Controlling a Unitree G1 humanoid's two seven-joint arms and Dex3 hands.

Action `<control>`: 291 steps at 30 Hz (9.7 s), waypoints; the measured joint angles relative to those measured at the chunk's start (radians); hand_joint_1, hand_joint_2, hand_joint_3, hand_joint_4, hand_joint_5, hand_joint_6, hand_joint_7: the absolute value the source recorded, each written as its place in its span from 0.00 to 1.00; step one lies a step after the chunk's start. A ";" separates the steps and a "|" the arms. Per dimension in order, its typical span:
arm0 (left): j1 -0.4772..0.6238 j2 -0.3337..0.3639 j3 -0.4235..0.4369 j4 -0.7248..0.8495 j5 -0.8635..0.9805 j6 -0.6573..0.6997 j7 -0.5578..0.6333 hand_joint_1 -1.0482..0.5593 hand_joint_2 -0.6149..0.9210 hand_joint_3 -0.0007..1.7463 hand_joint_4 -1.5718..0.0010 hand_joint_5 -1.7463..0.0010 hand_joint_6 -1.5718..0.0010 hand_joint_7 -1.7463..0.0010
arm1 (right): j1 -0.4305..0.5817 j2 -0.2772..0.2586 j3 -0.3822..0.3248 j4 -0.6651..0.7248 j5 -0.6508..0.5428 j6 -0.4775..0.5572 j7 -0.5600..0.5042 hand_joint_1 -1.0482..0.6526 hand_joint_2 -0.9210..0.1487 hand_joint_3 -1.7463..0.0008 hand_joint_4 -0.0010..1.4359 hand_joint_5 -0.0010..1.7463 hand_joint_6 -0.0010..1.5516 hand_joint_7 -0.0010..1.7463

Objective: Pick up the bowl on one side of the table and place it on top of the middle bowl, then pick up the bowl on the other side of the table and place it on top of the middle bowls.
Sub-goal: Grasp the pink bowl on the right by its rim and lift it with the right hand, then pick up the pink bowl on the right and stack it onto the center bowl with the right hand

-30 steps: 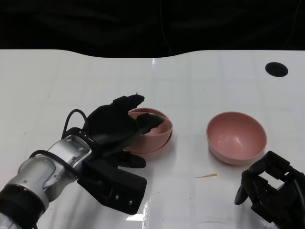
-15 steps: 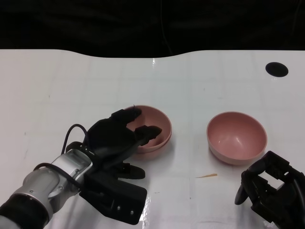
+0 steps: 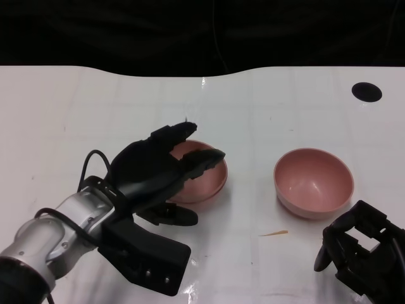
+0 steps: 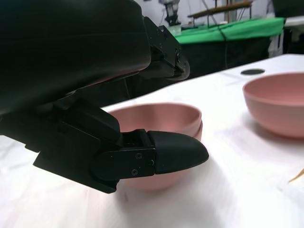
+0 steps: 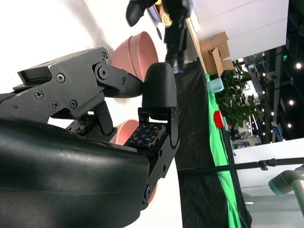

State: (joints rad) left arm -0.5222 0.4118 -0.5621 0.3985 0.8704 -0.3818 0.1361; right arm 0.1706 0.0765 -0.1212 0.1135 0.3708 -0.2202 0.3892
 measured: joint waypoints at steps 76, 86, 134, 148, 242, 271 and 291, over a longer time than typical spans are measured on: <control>0.660 -0.073 0.610 -0.494 -1.122 0.420 -0.658 0.83 0.87 0.69 0.54 0.00 0.61 0.00 | -0.429 -0.486 0.488 0.114 -1.436 0.132 -0.556 0.16 0.00 0.91 0.40 0.01 0.34 0.00; 0.658 -0.078 0.610 -0.489 -1.109 0.429 -0.656 0.83 0.90 0.66 0.53 0.00 0.60 0.00 | -0.436 -0.523 0.487 0.061 -1.410 0.128 -0.539 0.15 0.00 0.91 0.41 0.01 0.35 0.00; 0.658 -0.096 0.609 -0.494 -1.074 0.431 -0.647 0.84 0.89 0.67 0.54 0.00 0.62 0.00 | -0.489 -0.501 0.616 0.242 -1.447 0.075 -0.599 0.20 0.00 0.95 0.47 0.01 0.39 0.01; 0.658 -0.103 0.610 -0.486 -1.075 0.423 -0.649 0.83 0.89 0.66 0.55 0.00 0.62 0.00 | -0.563 -0.483 0.668 0.431 -1.435 0.037 -0.730 0.26 0.00 0.97 0.54 0.02 0.45 0.02; 0.661 -0.115 0.596 -0.542 -1.032 0.485 -0.622 0.83 0.88 0.66 0.54 0.00 0.61 0.00 | -0.870 -0.308 0.676 0.258 -1.216 -0.274 -0.431 0.48 0.03 0.95 0.61 1.00 0.43 0.82; 0.670 -0.117 0.582 -0.599 -1.033 0.556 -0.602 0.83 0.91 0.63 0.53 0.00 0.60 0.00 | -0.899 -0.257 0.762 0.513 -1.299 -0.293 -0.606 0.45 0.00 0.94 0.61 1.00 0.49 0.63; 0.667 -0.124 0.570 -0.593 -1.034 0.578 -0.602 0.82 0.92 0.60 0.54 0.00 0.60 0.00 | -0.942 -0.228 0.798 0.581 -1.315 -0.285 -0.634 0.47 0.00 0.99 0.62 1.00 0.45 0.76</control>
State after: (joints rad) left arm 0.1452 0.2882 0.0082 -0.1942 -0.1632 0.1958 -0.4661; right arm -0.7718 -0.1514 0.6764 0.6946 -0.9446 -0.5051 -0.2443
